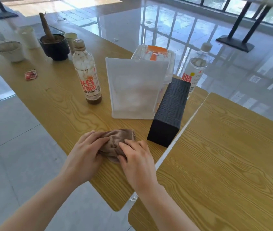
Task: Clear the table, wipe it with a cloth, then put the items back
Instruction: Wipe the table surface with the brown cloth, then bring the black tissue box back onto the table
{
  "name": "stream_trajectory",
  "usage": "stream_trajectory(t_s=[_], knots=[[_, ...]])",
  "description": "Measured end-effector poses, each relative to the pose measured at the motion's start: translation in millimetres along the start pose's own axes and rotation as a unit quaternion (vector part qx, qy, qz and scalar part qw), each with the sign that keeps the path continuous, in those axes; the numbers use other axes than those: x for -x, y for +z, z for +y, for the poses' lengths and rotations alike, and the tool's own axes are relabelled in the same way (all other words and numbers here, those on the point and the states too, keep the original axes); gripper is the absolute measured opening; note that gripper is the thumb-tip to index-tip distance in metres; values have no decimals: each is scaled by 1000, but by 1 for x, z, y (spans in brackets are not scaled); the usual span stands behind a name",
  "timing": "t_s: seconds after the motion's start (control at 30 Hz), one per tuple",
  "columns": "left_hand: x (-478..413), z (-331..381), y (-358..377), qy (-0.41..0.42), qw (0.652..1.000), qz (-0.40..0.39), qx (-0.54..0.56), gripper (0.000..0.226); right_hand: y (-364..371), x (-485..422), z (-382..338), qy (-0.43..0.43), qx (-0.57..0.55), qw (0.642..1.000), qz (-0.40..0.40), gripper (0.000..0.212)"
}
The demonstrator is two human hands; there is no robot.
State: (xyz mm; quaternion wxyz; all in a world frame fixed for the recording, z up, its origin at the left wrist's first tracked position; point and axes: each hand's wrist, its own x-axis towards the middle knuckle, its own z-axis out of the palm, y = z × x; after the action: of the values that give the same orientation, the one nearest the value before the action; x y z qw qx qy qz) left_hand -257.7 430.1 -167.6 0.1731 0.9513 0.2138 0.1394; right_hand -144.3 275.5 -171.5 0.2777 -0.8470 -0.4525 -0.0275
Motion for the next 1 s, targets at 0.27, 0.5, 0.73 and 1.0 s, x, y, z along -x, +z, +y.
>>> stream_trajectory(t_s=[0.27, 0.5, 0.73, 1.0], knots=[[0, 31, -5, -74, 997, -7, 6, 59, -22, 9, 13, 14, -68, 997, -32, 42], [-2, 118, -16, -78, 994, 11, 70, 58, -106, 33, 54, 75, -87, 993, -14, 31], [-33, 211, -27, -153, 982, 48, 101, 68, -204, -5, 110, 120, -103, 986, -46, 29], [-67, 217, -19, -188, 978, 49, 72, 83, -204, -64, 120, 181, -156, 970, -39, 40]])
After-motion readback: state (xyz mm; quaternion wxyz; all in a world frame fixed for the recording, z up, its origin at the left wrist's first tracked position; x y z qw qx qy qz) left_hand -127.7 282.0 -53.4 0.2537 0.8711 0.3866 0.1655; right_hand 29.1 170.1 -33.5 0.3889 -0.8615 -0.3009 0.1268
